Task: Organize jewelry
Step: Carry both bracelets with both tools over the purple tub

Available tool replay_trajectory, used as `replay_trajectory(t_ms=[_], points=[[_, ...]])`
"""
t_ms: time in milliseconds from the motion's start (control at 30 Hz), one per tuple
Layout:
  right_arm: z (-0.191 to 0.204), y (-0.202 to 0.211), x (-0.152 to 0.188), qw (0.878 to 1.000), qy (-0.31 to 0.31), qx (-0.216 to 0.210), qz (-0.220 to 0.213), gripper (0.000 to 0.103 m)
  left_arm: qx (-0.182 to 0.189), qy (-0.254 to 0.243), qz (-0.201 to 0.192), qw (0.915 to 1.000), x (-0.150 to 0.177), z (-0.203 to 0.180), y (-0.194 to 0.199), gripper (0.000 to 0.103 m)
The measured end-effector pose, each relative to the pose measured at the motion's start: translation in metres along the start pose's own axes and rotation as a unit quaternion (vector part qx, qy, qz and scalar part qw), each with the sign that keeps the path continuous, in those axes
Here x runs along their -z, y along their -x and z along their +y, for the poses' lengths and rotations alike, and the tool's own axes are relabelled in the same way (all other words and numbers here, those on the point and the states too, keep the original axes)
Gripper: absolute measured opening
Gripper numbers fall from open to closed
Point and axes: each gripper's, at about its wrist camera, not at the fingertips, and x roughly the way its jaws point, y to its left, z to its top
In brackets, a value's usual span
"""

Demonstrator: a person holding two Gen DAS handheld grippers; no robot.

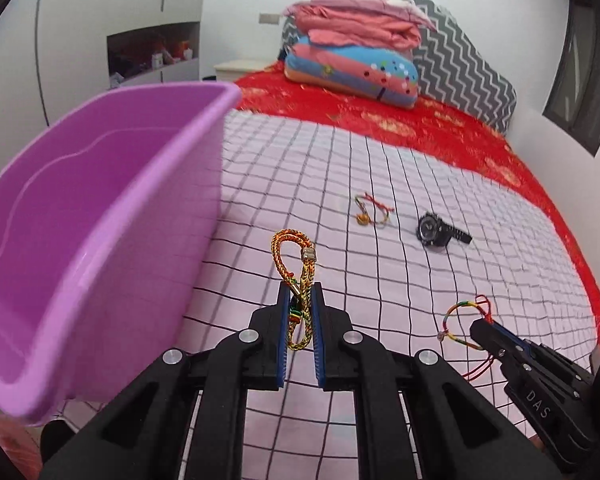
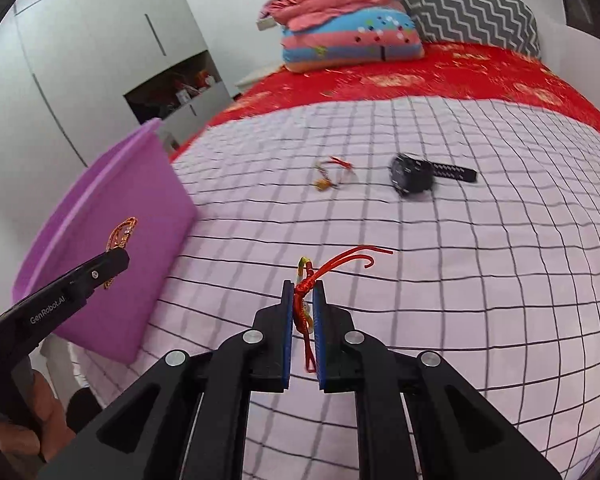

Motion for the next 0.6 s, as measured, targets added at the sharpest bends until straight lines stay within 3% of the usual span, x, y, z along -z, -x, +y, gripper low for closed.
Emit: replay_trajectory(t_ms=[333,600], points=[[0.084,0.033,-0.025,0.996,0.051,-0.068,-0.035,0.009,-0.027,0.020,-0.048,0.9983,-0.021,0.049,0.061,0.011],[0.150,0.033,-0.046,0.988,0.092,-0.115,-0.044,0.009,-0.077,0.031,-0.055,0.9950,-0.039,0.097,0.078,0.011]])
